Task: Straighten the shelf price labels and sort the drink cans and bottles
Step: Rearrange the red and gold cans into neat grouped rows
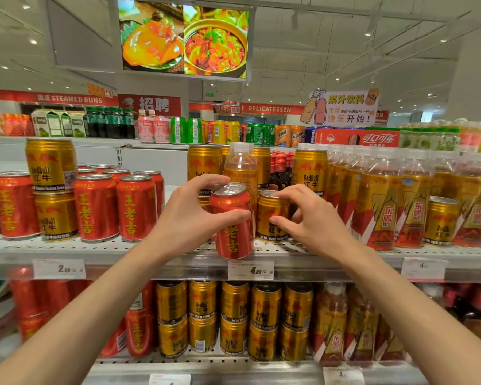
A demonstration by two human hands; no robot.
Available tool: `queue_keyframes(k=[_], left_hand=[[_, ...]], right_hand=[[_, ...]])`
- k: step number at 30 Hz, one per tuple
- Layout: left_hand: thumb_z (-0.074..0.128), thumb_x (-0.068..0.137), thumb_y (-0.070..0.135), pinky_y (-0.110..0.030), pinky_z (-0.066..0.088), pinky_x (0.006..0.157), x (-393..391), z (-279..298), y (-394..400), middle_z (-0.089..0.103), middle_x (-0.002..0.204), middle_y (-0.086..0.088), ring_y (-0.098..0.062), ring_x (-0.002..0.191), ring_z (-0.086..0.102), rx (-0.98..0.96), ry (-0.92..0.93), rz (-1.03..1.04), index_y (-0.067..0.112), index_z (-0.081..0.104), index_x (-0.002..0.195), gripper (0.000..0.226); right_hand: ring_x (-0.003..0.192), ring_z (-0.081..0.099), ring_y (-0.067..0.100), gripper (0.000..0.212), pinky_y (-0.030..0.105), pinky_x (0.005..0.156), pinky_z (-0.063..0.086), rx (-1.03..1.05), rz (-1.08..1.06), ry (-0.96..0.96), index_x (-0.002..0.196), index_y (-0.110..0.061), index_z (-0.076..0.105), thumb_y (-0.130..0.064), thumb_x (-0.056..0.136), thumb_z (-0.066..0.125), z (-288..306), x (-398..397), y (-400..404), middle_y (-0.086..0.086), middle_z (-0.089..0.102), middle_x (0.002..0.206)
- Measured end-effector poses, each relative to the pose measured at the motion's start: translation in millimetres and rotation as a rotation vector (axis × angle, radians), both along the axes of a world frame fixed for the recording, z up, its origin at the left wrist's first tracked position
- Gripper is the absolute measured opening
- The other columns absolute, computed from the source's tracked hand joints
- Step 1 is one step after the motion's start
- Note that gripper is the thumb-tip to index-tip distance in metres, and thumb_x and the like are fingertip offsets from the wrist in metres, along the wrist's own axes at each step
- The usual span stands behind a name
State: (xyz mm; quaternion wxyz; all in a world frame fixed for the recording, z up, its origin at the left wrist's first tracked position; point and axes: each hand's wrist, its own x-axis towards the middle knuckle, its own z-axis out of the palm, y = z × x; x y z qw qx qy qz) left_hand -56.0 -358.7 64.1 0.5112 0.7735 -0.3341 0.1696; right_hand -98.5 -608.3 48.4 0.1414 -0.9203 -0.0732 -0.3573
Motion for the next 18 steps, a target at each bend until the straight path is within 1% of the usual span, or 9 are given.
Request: queue_keyframes(k=[3, 6, 7, 10, 11, 12, 14, 16, 18], left_hand=[[0.09, 0.068, 0.053, -0.035, 0.066, 0.078, 1, 0, -1, 0.064, 0.132, 0.016, -0.013, 0.103, 0.073, 0.0, -0.001, 0.006, 0.038, 0.061, 0.134, 0.074], [0.09, 0.069, 0.05, -0.025, 0.064, 0.069, 0, 0, -1, 0.064, 0.131, 0.015, -0.013, 0.101, 0.073, -0.009, 0.006, -0.007, 0.037, 0.062, 0.134, 0.072], [0.09, 0.069, 0.05, -0.023, 0.063, 0.069, 0, 1, -1, 0.065, 0.13, 0.015, -0.013, 0.1, 0.074, -0.013, 0.007, -0.006, 0.036, 0.062, 0.134, 0.072], [0.089, 0.069, 0.05, -0.027, 0.063, 0.074, -3, 0, 0, 0.064, 0.128, 0.017, -0.013, 0.1, 0.074, -0.029, 0.017, 0.007, 0.036, 0.062, 0.133, 0.071], [0.089, 0.07, 0.049, -0.027, 0.063, 0.073, -4, -1, 0, 0.063, 0.126, 0.018, -0.014, 0.1, 0.073, -0.039, 0.022, 0.011, 0.036, 0.062, 0.133, 0.07], [0.089, 0.071, 0.046, -0.025, 0.063, 0.069, -6, -1, 0, 0.062, 0.123, 0.019, -0.014, 0.099, 0.073, -0.054, 0.029, 0.012, 0.036, 0.062, 0.132, 0.068], [0.089, 0.073, 0.04, -0.02, 0.061, 0.057, -10, -3, -1, 0.06, 0.118, 0.024, -0.013, 0.098, 0.072, -0.102, 0.053, 0.009, 0.034, 0.062, 0.132, 0.065], [0.089, 0.075, 0.035, -0.017, 0.058, 0.053, -14, -5, -3, 0.06, 0.117, 0.023, -0.01, 0.093, 0.073, -0.159, 0.077, 0.012, 0.031, 0.063, 0.131, 0.061], [0.088, 0.076, 0.033, -0.016, 0.056, 0.052, -20, -8, -6, 0.061, 0.115, 0.023, -0.006, 0.082, 0.074, -0.19, 0.09, 0.018, 0.03, 0.064, 0.13, 0.059]], right_hand=[[0.07, 0.063, 0.005, 0.048, 0.033, 0.075, 0.059, -0.011, -0.008, -0.019, 0.134, -0.026, 0.06, -0.044, 0.091, 0.071, -2, 0, 2, -0.01, 0.057, 0.129], [0.07, 0.064, 0.006, 0.047, 0.028, 0.073, 0.054, -0.011, -0.013, -0.023, 0.134, -0.027, 0.06, -0.044, 0.091, 0.071, -2, -1, 4, -0.011, 0.057, 0.128], [0.071, 0.064, 0.005, 0.048, 0.027, 0.074, 0.052, -0.009, -0.012, -0.021, 0.135, -0.027, 0.059, -0.044, 0.092, 0.071, -2, -1, 4, -0.011, 0.057, 0.129], [0.071, 0.063, 0.004, 0.048, 0.028, 0.075, 0.056, 0.007, -0.012, -0.034, 0.137, -0.024, 0.058, -0.042, 0.093, 0.069, -3, -5, 4, -0.009, 0.055, 0.132], [0.072, 0.063, 0.004, 0.047, 0.029, 0.075, 0.058, 0.015, -0.012, -0.054, 0.137, -0.022, 0.058, -0.04, 0.094, 0.068, -4, -7, 5, -0.007, 0.054, 0.133], [0.072, 0.063, 0.004, 0.045, 0.028, 0.073, 0.059, 0.031, -0.002, -0.078, 0.136, -0.021, 0.059, -0.037, 0.095, 0.068, -5, -10, 6, -0.006, 0.054, 0.132], [0.074, 0.063, 0.004, 0.042, 0.021, 0.071, 0.059, 0.101, 0.046, -0.102, 0.133, -0.021, 0.06, -0.033, 0.094, 0.069, -9, -18, 10, -0.005, 0.055, 0.128], [0.08, 0.062, 0.004, 0.039, 0.017, 0.071, 0.055, 0.203, 0.126, -0.06, 0.13, -0.025, 0.062, -0.035, 0.093, 0.07, -10, -28, 15, -0.009, 0.058, 0.121], [0.087, 0.062, 0.001, 0.044, 0.014, 0.072, 0.051, 0.275, 0.214, 0.054, 0.132, -0.03, 0.06, -0.043, 0.091, 0.07, -10, -36, 20, -0.015, 0.06, 0.119]])
